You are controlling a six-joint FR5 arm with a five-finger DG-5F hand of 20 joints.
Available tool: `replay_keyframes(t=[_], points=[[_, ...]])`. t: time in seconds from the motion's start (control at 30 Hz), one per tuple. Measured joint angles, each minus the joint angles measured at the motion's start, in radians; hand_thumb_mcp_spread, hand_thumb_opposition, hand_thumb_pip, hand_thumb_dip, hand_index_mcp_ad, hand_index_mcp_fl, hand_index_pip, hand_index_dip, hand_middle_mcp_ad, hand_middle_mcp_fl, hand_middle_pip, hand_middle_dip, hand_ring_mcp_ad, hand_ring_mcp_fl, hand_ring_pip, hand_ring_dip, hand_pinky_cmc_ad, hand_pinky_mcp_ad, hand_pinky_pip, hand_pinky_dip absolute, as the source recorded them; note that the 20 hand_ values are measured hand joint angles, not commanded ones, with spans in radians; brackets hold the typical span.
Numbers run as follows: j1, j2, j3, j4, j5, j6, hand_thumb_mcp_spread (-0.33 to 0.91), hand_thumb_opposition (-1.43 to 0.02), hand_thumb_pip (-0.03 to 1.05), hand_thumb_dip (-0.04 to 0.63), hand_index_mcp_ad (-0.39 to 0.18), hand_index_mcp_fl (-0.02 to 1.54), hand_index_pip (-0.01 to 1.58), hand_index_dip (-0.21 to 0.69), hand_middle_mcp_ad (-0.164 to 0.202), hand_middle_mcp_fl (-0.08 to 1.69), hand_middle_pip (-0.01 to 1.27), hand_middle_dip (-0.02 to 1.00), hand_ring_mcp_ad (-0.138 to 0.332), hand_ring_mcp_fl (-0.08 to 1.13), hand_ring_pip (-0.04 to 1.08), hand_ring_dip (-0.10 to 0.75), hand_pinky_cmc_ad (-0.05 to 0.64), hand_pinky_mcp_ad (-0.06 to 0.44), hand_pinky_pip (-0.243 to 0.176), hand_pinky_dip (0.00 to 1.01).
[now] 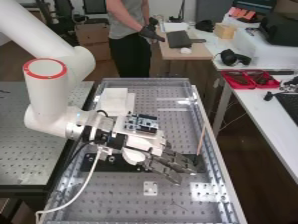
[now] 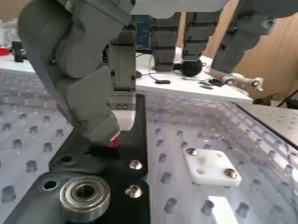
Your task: Grab the pcb board and place it in the clear container
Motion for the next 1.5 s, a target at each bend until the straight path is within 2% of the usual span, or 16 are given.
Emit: replay_keyframes(t=[0.33, 0.43, 0.53, 0.63, 0.7, 0.87, 1.1, 1.2, 1.33, 1.5], points=[[-0.002, -0.011, 0.013, -0.019, -0.017, -0.014, 0.4, -0.89, 0.72, 0.241, -0.134, 0.29, 1.55, -0.012, 0.099, 0.09, 0.14, 0.11, 0.119, 0.0, 0.08, 0.012, 0.332, 0.195, -0.105, 0.42], [-0.004, -0.012, 0.015, -0.022, -0.019, -0.016, 0.4, -0.89, 0.72, 0.241, -0.138, 0.29, 1.55, -0.014, 0.099, 0.09, 0.14, 0.11, 0.119, 0.0, 0.08, 0.012, 0.332, 0.195, -0.093, 0.42], [-0.005, -0.014, 0.016, -0.022, -0.019, -0.017, 0.4, -0.89, 0.72, 0.239, -0.133, 0.29, 1.55, -0.014, 0.087, 0.09, 0.14, 0.11, 0.115, 0.0, 0.08, 0.012, 0.332, 0.199, -0.093, 0.4], [-0.004, -0.016, 0.016, -0.019, -0.016, -0.015, 0.42, -0.89, 0.72, 0.241, -0.148, 0.31, 1.55, -0.014, 0.087, 0.09, 0.14, 0.11, 0.115, 0.0, 0.08, 0.012, 0.316, 0.202, -0.093, 0.4], [-0.004, -0.018, 0.016, -0.017, -0.015, -0.014, 0.41, -0.9, 0.72, 0.239, -0.15, 0.35, 1.55, -0.014, 0.091, 0.09, 0.14, 0.11, 0.119, 0.0, 0.08, 0.012, 0.312, 0.182, -0.093, 0.4], [-0.004, -0.02, 0.015, -0.009, -0.012, -0.005, 0.43, -0.93, 0.7, 0.237, -0.134, 0.46, 1.52, -0.014, 0.087, 0.12, 0.14, 0.11, 0.119, 0.0, 0.08, 0.012, 0.312, 0.182, -0.093, 0.37], [-0.005, -0.021, 0.014, 0.002, -0.012, 0.005, 0.42, -0.95, 0.68, 0.237, -0.14, 0.51, 1.5, -0.014, 0.087, 0.13, 0.14, 0.11, 0.12, 0.0, 0.09, 0.012, 0.312, 0.178, -0.091, 0.31], [-0.003, -0.02, 0.012, 0.005, -0.012, 0.011, 0.44, -0.94, 0.67, 0.237, -0.14, 0.51, 1.51, -0.012, 0.087, 0.13, 0.14, 0.11, 0.12, 0.0, 0.09, 0.012, 0.312, 0.182, -0.075, 0.29], [-0.003, -0.016, 0.012, 0.007, -0.011, 0.019, 0.44, -0.95, 0.66, 0.237, -0.14, 0.55, 1.51, -0.058, 0.089, 0.13, 0.14, 0.11, 0.12, 0.0, 0.09, 0.012, 0.316, 0.182, -0.075, 0.28], [-0.004, -0.006, 0.014, 0.008, -0.006, 0.034, 0.46, -0.96, 0.66, 0.237, -0.138, 0.56, 1.51, -0.063, 0.089, 0.16, 0.14, 0.11, 0.117, 0.0, 0.09, 0.014, 0.316, 0.182, -0.075, 0.27]])
